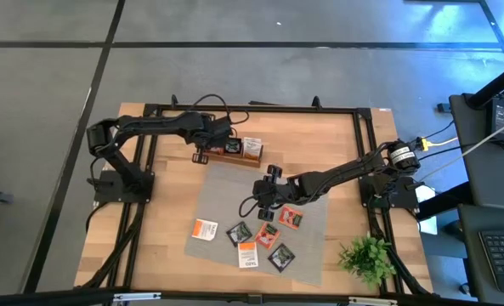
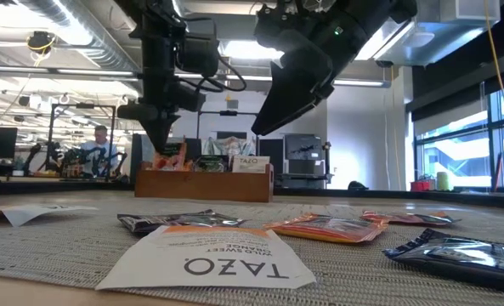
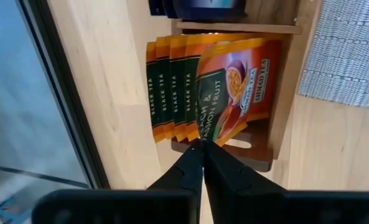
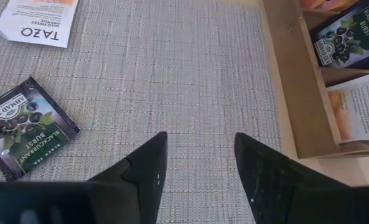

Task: Pick & Place Tea
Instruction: Put the orange tea bag into the left section of the wooden organizer

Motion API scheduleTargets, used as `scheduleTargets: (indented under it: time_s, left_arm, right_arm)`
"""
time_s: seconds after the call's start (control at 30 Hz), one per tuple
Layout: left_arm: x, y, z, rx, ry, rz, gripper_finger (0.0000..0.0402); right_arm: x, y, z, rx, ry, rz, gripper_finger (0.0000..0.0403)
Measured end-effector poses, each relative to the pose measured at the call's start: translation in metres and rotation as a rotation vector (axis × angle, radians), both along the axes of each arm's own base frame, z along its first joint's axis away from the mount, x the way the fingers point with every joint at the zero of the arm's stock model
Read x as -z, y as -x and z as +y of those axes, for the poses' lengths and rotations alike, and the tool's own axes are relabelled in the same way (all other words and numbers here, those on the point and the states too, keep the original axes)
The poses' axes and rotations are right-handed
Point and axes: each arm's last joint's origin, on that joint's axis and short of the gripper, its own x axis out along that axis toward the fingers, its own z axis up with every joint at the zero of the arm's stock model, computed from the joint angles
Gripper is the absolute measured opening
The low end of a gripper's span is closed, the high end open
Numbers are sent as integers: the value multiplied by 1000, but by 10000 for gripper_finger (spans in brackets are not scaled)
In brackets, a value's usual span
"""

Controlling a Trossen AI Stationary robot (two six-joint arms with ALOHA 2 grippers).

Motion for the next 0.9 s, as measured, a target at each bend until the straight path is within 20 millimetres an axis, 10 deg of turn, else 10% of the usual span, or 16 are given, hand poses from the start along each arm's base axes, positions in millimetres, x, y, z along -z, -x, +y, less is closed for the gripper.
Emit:
scheduleTargets:
  time_s: [0.6,0.9]
  left_arm:
    - [-10,3,-7,-5,-166,47,119]
    - [-60,12,-34,-40,163,-447,136]
  right_arm:
    - [1,0,0,1,1,7,188]
    - [3,4,0,4,7,52,188]
